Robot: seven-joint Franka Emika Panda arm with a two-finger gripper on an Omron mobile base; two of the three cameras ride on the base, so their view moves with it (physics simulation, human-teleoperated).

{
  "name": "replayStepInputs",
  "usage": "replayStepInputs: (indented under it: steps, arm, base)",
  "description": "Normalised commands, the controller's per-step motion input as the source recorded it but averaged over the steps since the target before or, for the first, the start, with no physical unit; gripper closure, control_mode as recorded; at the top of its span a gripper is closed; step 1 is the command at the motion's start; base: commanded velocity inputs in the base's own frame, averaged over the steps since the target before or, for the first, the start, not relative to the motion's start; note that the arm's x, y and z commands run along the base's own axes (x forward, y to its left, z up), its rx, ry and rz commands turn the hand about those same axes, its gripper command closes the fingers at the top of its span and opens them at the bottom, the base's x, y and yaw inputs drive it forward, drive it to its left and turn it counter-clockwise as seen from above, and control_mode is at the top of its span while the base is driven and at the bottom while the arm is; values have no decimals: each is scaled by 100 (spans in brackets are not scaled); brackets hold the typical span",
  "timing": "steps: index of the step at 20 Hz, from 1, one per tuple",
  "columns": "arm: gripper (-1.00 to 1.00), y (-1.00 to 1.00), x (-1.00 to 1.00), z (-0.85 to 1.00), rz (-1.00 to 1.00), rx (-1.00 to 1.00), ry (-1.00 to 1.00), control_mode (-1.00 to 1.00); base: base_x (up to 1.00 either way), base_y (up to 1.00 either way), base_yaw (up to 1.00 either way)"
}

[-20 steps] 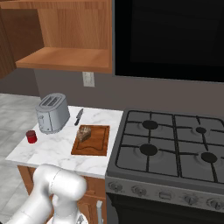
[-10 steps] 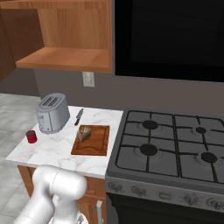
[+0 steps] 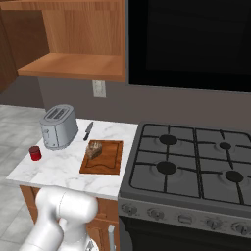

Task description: Pick the bread, place it on the cutting board, pick the jam, place it on the counter, and close the cabinet.

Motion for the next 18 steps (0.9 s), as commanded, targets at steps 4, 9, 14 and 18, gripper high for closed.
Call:
replayStepInputs:
  steps: [4, 9, 14, 18]
  arm:
    - [-100, -23, 26, 0, 0, 0, 0, -100]
    - [-100, -23, 29, 0, 0, 0, 0, -100]
    - [-100, -20, 27, 0, 0, 0, 0, -100]
    - [-100, -25, 29, 2, 0, 0, 0, -100]
  base:
    - [0, 0, 0]
    - [0, 0, 0]
    - [0, 0, 0]
    - [0, 0, 0]
